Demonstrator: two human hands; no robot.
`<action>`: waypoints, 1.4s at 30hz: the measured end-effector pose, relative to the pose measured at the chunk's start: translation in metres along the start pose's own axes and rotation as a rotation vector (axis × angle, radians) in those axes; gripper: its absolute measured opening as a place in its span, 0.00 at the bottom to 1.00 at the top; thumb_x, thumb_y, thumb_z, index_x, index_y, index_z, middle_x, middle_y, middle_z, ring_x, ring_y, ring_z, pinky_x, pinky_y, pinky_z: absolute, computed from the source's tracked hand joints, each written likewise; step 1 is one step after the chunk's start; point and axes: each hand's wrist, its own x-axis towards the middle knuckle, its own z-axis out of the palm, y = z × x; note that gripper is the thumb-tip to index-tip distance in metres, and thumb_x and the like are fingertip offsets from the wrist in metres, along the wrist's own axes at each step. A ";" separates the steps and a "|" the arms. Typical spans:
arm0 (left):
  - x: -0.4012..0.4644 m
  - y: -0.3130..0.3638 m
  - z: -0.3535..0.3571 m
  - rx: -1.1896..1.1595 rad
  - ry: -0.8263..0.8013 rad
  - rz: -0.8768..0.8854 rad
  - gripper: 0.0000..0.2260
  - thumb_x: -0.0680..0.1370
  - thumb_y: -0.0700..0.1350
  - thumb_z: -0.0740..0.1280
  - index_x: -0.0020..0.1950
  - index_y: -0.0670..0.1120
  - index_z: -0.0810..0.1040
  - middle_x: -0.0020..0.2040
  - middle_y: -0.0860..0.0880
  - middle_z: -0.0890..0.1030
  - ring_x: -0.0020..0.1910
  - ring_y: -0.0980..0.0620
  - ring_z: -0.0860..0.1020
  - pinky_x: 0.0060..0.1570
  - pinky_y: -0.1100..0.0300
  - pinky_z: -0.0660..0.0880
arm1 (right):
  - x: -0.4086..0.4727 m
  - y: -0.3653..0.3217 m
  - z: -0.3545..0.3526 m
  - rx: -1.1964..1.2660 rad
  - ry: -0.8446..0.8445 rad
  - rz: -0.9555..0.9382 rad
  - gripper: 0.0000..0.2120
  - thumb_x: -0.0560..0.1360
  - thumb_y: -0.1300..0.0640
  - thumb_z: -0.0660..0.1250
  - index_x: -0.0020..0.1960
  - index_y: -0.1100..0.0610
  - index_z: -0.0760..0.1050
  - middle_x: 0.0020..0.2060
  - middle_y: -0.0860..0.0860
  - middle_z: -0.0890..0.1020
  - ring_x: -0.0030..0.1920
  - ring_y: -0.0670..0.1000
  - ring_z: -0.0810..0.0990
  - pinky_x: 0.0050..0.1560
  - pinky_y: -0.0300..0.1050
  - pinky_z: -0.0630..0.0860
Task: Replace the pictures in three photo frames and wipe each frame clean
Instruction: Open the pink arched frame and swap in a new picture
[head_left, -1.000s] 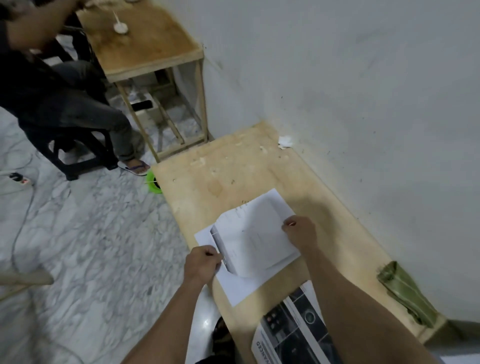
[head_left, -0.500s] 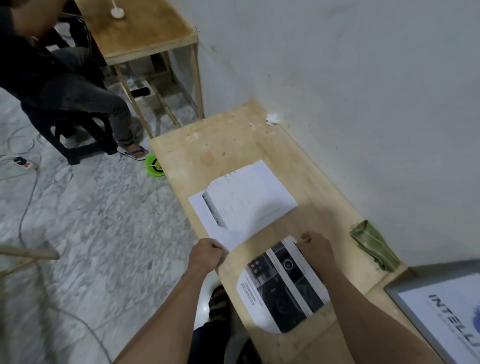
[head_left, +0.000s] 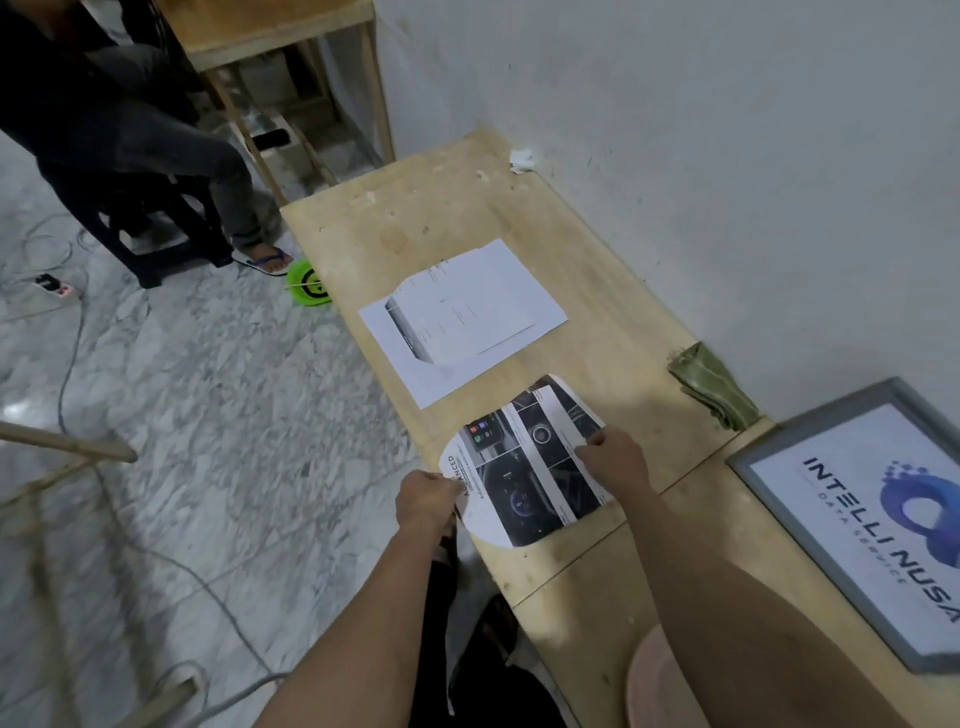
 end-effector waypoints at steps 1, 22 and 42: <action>-0.002 -0.002 -0.003 -0.061 0.006 -0.003 0.04 0.73 0.40 0.73 0.42 0.40 0.80 0.41 0.41 0.84 0.36 0.42 0.81 0.46 0.47 0.83 | -0.002 0.002 -0.001 0.060 0.007 0.001 0.04 0.72 0.58 0.66 0.46 0.57 0.77 0.44 0.54 0.80 0.45 0.55 0.77 0.44 0.44 0.72; -0.122 0.062 0.096 0.100 -0.448 0.387 0.03 0.72 0.28 0.72 0.41 0.34 0.81 0.42 0.40 0.85 0.36 0.45 0.81 0.33 0.60 0.77 | -0.162 0.171 -0.101 1.118 0.135 0.476 0.05 0.75 0.61 0.66 0.49 0.63 0.75 0.42 0.60 0.79 0.40 0.56 0.77 0.38 0.46 0.74; -0.187 -0.057 0.202 0.790 -0.492 0.702 0.11 0.72 0.36 0.69 0.36 0.51 0.84 0.40 0.54 0.84 0.42 0.51 0.81 0.42 0.55 0.79 | -0.301 0.311 -0.019 1.342 0.183 0.969 0.11 0.73 0.65 0.62 0.33 0.57 0.67 0.27 0.53 0.71 0.29 0.51 0.69 0.33 0.42 0.67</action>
